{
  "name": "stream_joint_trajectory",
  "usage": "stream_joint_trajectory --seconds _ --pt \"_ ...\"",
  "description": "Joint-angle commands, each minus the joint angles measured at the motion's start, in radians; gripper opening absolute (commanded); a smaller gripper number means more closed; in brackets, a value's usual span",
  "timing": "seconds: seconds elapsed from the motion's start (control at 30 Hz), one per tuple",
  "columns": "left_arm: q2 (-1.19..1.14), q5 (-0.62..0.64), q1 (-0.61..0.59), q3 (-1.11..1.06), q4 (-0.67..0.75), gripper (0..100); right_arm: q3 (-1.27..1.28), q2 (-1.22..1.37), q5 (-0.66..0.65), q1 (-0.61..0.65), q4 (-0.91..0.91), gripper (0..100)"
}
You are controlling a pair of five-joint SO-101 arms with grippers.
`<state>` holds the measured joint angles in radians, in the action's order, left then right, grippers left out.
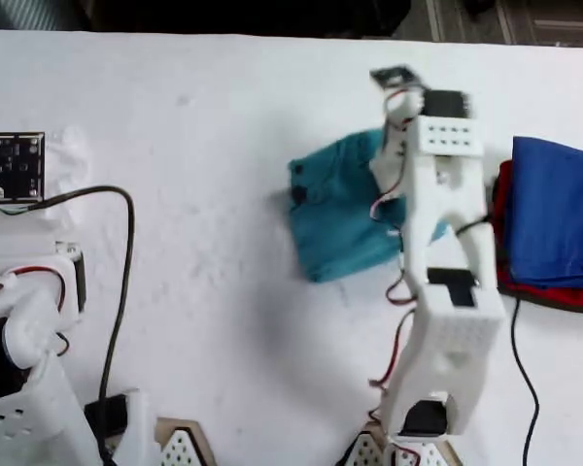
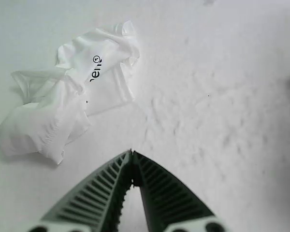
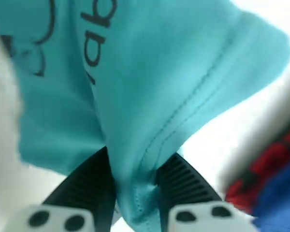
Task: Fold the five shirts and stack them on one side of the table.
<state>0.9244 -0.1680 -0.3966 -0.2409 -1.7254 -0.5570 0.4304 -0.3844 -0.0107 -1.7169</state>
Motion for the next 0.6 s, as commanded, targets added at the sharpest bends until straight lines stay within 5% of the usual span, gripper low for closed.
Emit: stream_joint_trajectory --seconds 0.0,0.57 --pt "0.007 -0.006 -0.004 0.002 0.018 2 -0.037 -0.154 -0.083 -0.041 -0.004 1.9" --pt "0.007 -0.006 -0.005 0.002 0.018 2 -0.044 -0.429 -0.459 -0.237 -0.002 1.9"
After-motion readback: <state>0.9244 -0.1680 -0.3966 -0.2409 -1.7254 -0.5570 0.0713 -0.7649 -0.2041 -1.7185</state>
